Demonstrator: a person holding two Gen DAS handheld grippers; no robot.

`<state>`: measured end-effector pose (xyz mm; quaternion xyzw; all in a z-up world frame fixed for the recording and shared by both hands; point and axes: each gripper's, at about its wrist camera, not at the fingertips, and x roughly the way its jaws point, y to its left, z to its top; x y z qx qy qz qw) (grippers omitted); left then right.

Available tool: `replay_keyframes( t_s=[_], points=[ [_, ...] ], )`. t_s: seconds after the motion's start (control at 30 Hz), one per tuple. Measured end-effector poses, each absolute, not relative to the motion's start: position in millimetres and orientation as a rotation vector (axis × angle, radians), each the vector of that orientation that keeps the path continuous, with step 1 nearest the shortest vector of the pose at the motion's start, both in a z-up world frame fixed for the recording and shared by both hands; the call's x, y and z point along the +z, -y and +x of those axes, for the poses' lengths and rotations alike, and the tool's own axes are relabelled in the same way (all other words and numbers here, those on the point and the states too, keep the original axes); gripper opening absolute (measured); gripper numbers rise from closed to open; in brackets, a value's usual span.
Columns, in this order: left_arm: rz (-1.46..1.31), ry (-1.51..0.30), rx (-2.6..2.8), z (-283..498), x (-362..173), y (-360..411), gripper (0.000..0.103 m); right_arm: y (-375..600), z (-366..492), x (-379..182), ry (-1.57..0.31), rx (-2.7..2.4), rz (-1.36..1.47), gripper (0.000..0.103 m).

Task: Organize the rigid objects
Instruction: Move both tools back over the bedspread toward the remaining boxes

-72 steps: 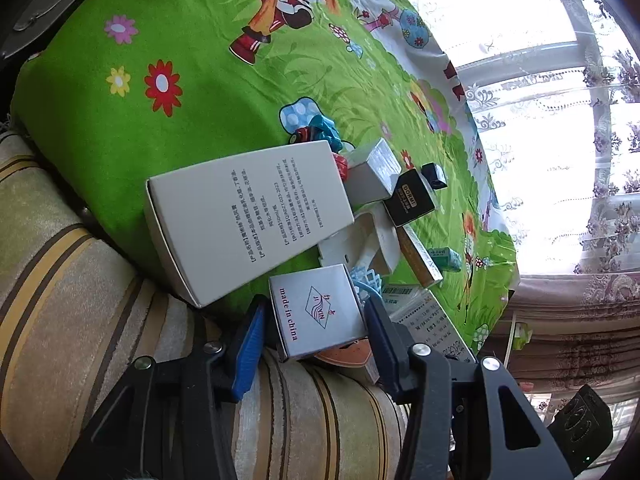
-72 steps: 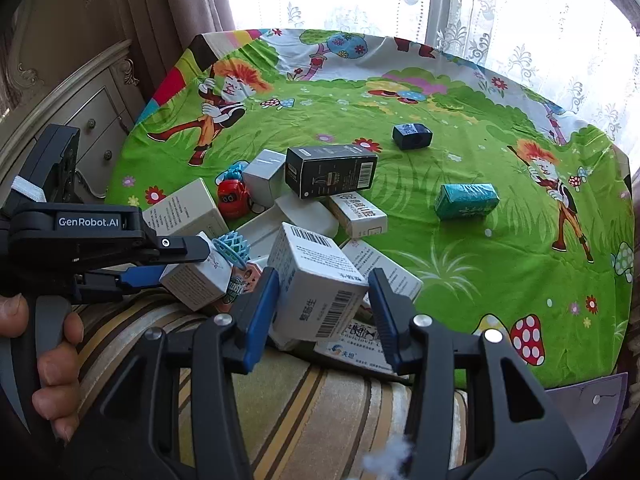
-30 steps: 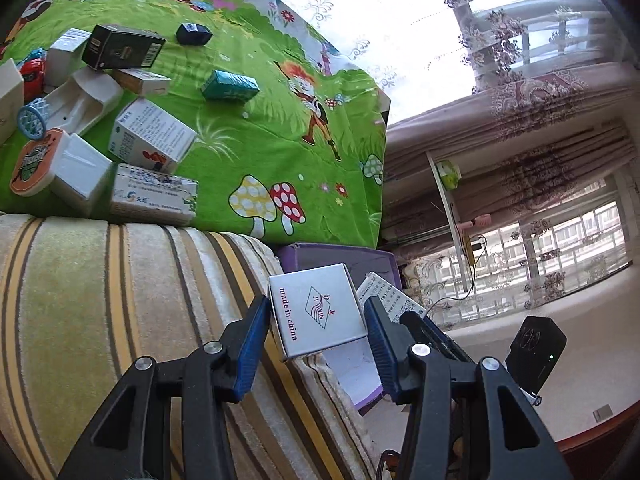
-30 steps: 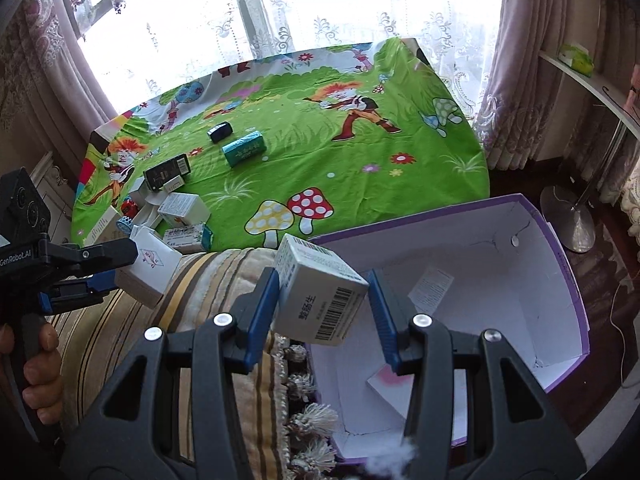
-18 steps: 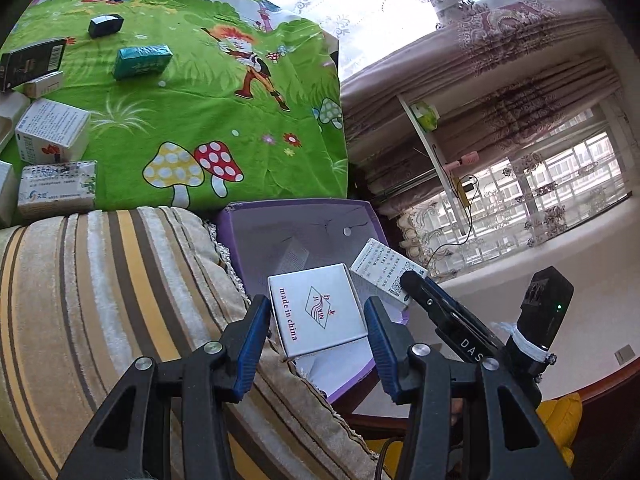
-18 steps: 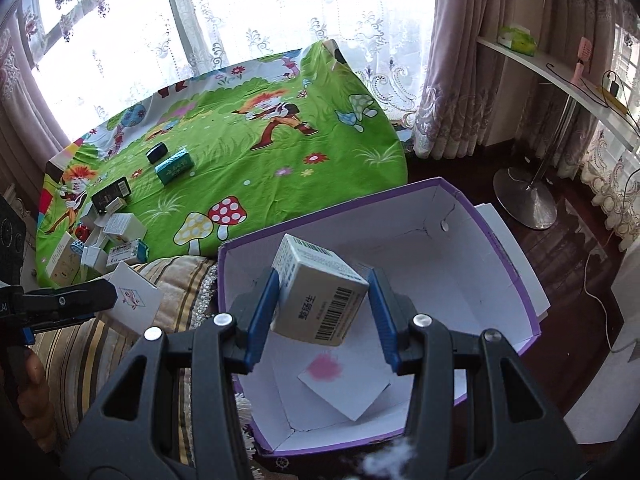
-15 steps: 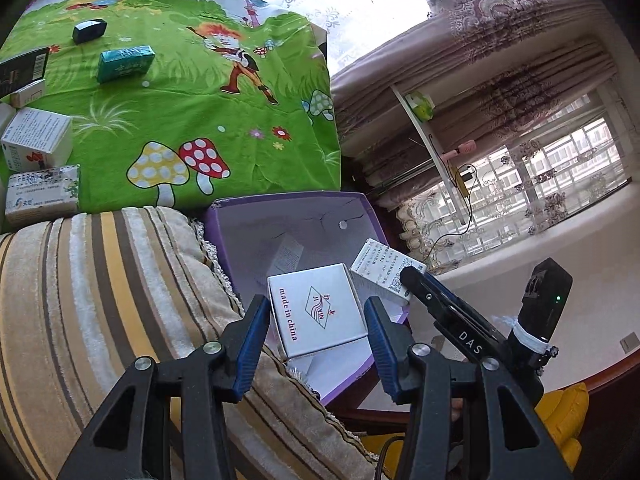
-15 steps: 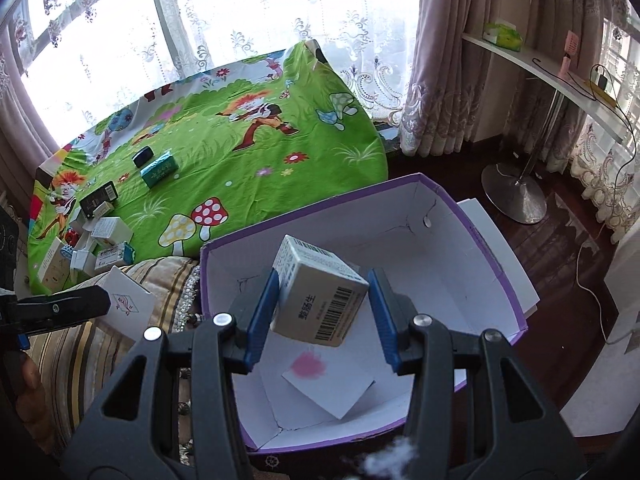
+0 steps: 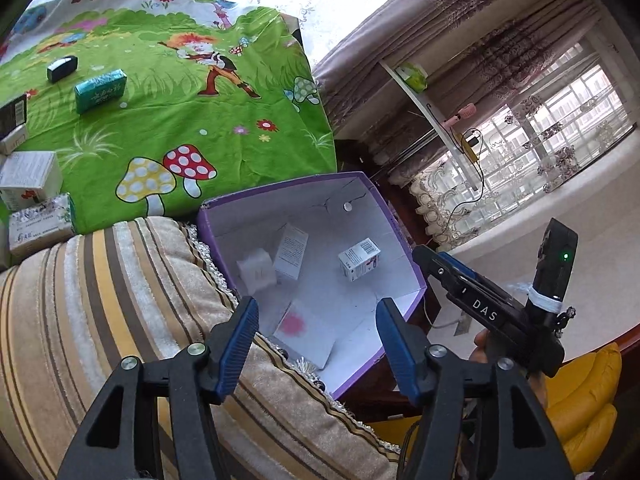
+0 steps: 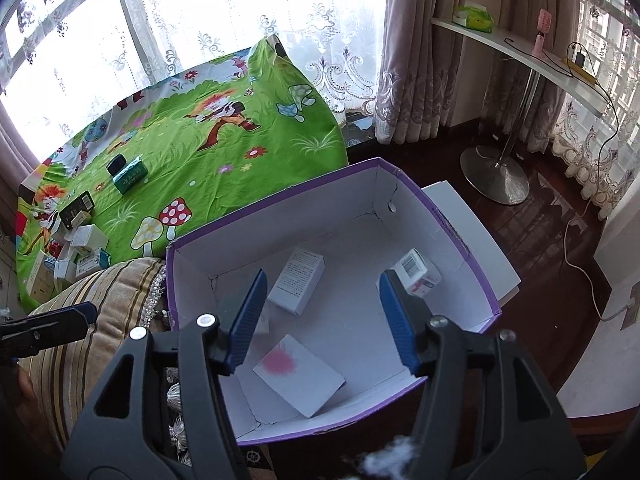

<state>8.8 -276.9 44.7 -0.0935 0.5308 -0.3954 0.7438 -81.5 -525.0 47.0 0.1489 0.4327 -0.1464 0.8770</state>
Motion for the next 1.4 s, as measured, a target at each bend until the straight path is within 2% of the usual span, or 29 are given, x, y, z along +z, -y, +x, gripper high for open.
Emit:
replay_keyframes(
  t_s=[0.17, 0.23, 0.3, 0.47, 0.73, 1.03, 1.4],
  points=[
    [-0.046, -0.97, -0.821, -8.8, 77.6, 265.2, 0.062, 518.5, -78.3, 50.9, -0.897, -0.301, 0.281, 0.066],
    [0.01, -0.885, -0.786, -16.9, 89.7, 258.2, 0.07, 515.5, -77.6, 53.1, -0.885, -0.295, 0.277, 0.067],
    [0.043, -0.814, -0.73, -20.8, 97.9, 249.5, 0.074, 510.7, -76.2, 56.4, -0.874, -0.299, 0.262, 0.074],
    [0.166, -0.678, -0.635, -26.1, 107.6, 232.4, 0.074, 489.8, -69.2, 71.3, -0.845, -0.368, 0.147, 0.093],
    [0.161, -0.71, -0.632, -24.1, 96.2, 183.8, 0.074, 449.0, -63.7, 88.2, -0.704, -0.257, 0.057, 0.094],
    [0.14, -0.759, -0.552, -22.6, 85.4, 113.4, 0.074, 415.4, -42.9, 80.7, -0.778, -0.084, 0.084, 0.094],
    [0.041, -0.822, -0.492, 19.3, 78.1, 57.9, 0.074, 394.8, -13.8, 86.7, -0.8, 0.005, 0.093, 0.094]
  ],
)
